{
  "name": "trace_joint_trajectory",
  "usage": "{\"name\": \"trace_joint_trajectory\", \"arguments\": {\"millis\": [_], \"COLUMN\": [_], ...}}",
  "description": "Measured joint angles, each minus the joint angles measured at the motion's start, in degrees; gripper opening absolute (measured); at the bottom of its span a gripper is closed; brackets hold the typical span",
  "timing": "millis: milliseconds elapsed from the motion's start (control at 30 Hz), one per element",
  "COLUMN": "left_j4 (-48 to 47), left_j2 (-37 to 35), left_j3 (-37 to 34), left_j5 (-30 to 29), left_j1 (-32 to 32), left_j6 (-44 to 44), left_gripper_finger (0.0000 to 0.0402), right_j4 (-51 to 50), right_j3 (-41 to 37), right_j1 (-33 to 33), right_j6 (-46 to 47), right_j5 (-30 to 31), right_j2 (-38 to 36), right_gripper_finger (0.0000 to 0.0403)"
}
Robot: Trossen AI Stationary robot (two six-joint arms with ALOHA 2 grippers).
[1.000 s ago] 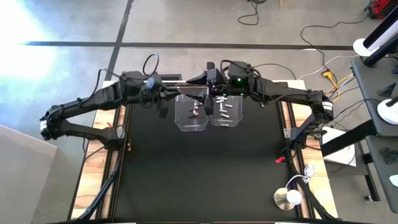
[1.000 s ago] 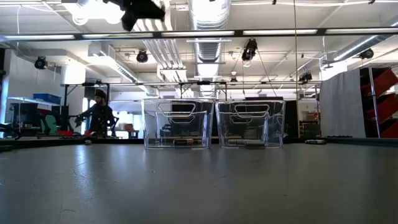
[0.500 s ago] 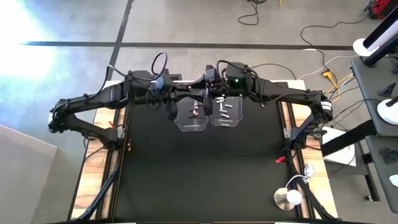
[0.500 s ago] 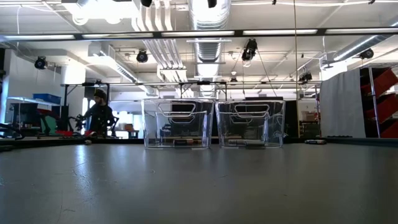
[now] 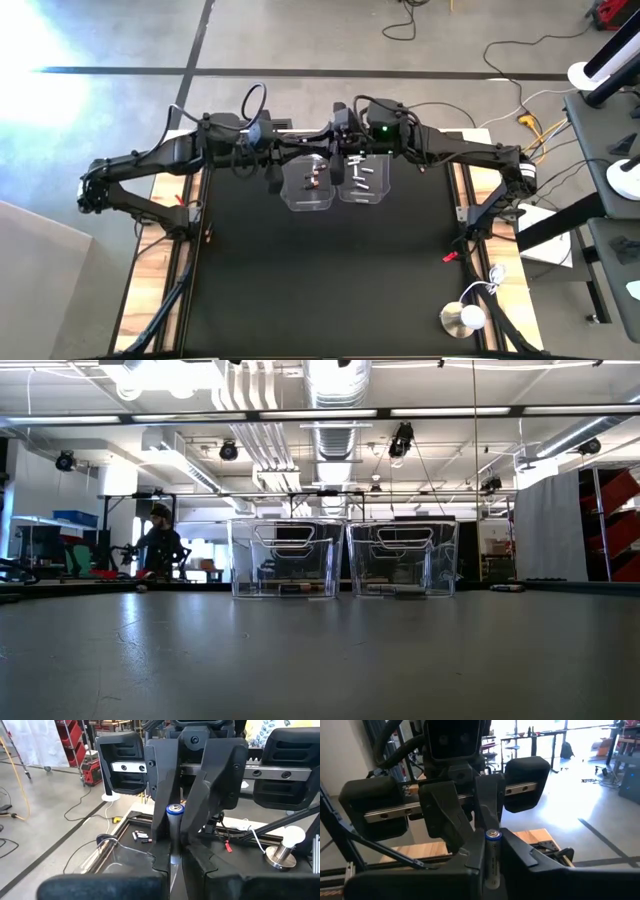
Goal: Sort batteries
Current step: Put the white battery into the right transparent bin
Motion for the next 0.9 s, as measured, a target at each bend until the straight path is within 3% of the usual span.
{"name": "trace_joint_trajectory", "arguments": {"millis": [233,433,600,733,900], "left_j4": [-1.89,-16.13,-17.02,-16.93,-11.62], "left_j2": [-0.83,-4.71,-10.04,-14.66,-19.24], "left_j3": [0.0,-1.33,-10.07,-19.64,-28.63], "left_j5": [0.09,-8.73,-13.2,-13.17,-11.59], "left_j1": [-0.37,-0.37,1.23,3.4,3.9], "left_j6": [0.75,0.21,-3.12,-8.84,-18.29], "left_gripper_finger": [0.0043,0.0096,0.0116,0.0121,0.0119], "right_j4": [-1.74,-15.59,-32.79,-34.82,-35.32], "right_j3": [-0.12,-0.11,-2.76,-9.28,-16.21], "right_j1": [-0.31,-3.47,-5.17,-8.28,-14.38], "right_j6": [-0.98,-2.47,-8.64,-8.27,1.31], "right_j5": [-0.16,0.72,8.73,7.03,5.26], "right_j2": [-1.17,-6.54,-7.31,-6.42,-1.43], "right_gripper_finger": [0.0027,0.0027,0.0027,0.0027,0.0027]}}
